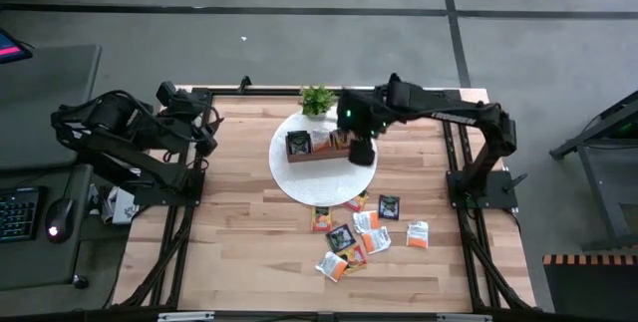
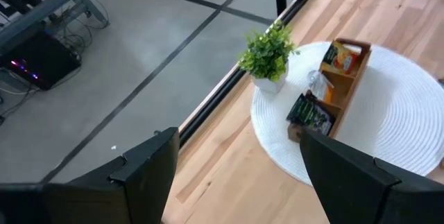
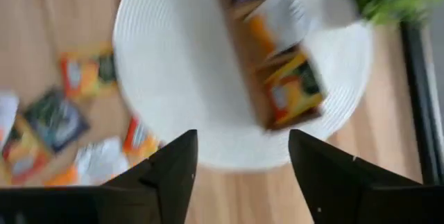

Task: Pick & Place Tea
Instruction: Put the orange tea bag into the right section of the wooden organizer

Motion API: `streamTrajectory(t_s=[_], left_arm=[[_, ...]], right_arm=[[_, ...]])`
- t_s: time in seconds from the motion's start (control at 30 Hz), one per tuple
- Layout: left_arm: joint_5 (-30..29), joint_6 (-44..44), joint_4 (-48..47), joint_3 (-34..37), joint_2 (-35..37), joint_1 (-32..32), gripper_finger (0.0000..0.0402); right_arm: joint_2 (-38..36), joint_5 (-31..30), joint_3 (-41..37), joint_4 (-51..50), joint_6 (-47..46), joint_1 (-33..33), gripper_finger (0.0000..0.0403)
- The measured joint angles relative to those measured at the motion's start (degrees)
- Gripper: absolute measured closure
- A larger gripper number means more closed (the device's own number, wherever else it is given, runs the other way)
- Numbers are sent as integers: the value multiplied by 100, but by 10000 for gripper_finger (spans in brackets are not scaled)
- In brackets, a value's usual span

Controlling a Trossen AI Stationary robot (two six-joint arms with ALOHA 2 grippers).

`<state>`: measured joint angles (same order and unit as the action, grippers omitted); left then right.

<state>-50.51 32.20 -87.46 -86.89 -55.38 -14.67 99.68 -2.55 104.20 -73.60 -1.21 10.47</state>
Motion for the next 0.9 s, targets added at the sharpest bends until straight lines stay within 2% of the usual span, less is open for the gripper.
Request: streamTrajectory(t_s=[0.13,0.23,0.4,0.53,0.63,0.73,0.9], left_arm=[[47,195,-271,2,212,1,105],[96,218,-262,2,569,2,105],[259,299,-266,2,1196,2,105],[523,341,-260,-2,1579,2,105],[634,255,-258,0,1858,2,105],[667,225,-257,9,2143,2,105],[648,234,-247,395,2616,2,105]], right_arm=[[-54,-23,-8,-430,-17,-379,162],[-336,-50,-320,-243,-231,-591,158],[-1426,-66,-1899,856,-1285,-860,158],[-2346,9,-3426,2123,-2426,-1171,158],[-2787,-5,-4277,3056,-3254,-1482,158],[-3071,-142,-4876,3868,-3640,-1809,158],[-3176,-504,-5396,4659,-3779,-2201,158]])
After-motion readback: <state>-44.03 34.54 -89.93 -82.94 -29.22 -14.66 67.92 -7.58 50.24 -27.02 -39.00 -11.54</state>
